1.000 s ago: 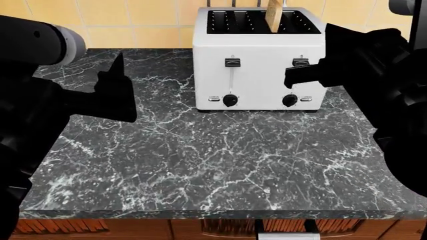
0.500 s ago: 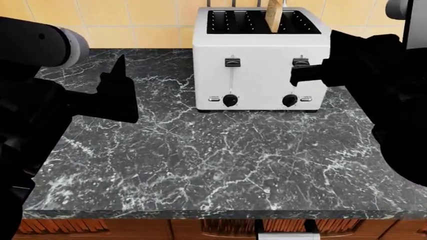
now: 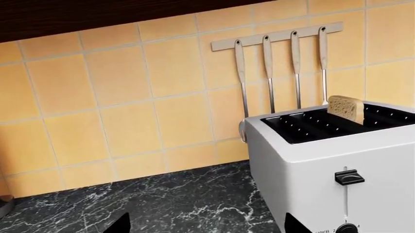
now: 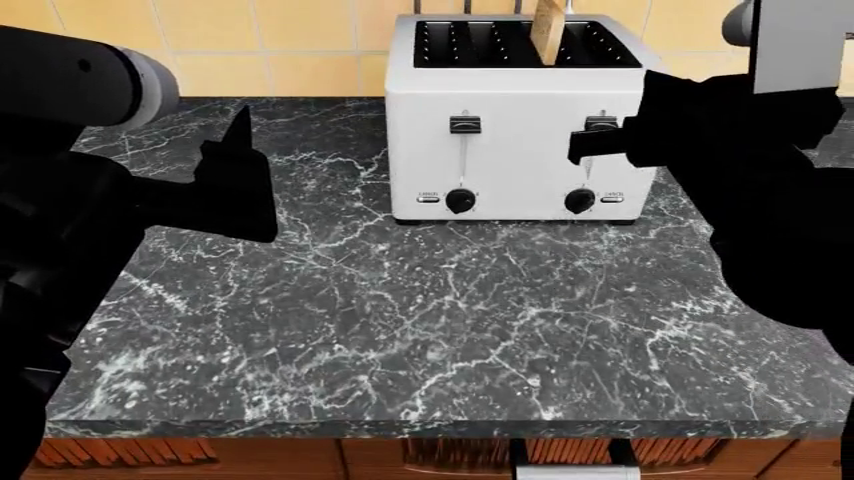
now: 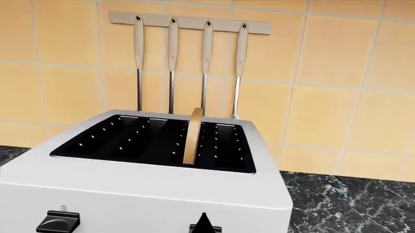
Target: Push down the lever of the toaster to turn it on.
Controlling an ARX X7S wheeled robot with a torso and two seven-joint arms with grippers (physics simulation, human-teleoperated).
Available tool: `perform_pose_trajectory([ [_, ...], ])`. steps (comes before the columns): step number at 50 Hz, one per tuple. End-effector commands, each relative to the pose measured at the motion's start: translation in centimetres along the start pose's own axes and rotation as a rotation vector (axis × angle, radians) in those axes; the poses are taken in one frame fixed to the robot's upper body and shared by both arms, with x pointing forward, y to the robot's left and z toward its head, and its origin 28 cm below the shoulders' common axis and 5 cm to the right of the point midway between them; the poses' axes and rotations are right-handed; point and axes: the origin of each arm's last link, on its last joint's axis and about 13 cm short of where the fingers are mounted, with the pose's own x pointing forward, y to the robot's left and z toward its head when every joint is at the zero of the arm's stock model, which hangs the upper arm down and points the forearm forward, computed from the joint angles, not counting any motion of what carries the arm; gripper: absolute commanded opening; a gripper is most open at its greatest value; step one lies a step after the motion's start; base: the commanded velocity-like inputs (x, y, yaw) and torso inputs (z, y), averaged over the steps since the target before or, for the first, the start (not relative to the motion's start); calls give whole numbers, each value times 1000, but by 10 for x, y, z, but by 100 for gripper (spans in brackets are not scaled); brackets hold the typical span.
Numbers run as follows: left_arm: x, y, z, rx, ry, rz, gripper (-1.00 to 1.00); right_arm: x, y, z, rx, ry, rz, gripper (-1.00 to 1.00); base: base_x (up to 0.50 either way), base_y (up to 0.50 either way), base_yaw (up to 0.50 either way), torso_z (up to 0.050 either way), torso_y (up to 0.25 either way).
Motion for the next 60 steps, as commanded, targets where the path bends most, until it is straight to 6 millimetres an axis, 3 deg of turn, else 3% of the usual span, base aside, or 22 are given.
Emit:
perform_pose_trajectory([
  [1,1,0,-1,0,1,0,100,11,0,-2,-7,6,-3,-100,0,0,0,0,0],
  [40,1,0,-3,-2,2,3,100,34,1,-12,0,46,-8,-100,0,0,0,0,0],
  [49,0,3,-1,-3,2,7,100,37,0,0,1,22,-18,-100,0,0,0,0,0],
  [60,-1,2,-6,-6,2,9,100,39,2,0,-2,23,-9,-100,0,0,0,0,0],
])
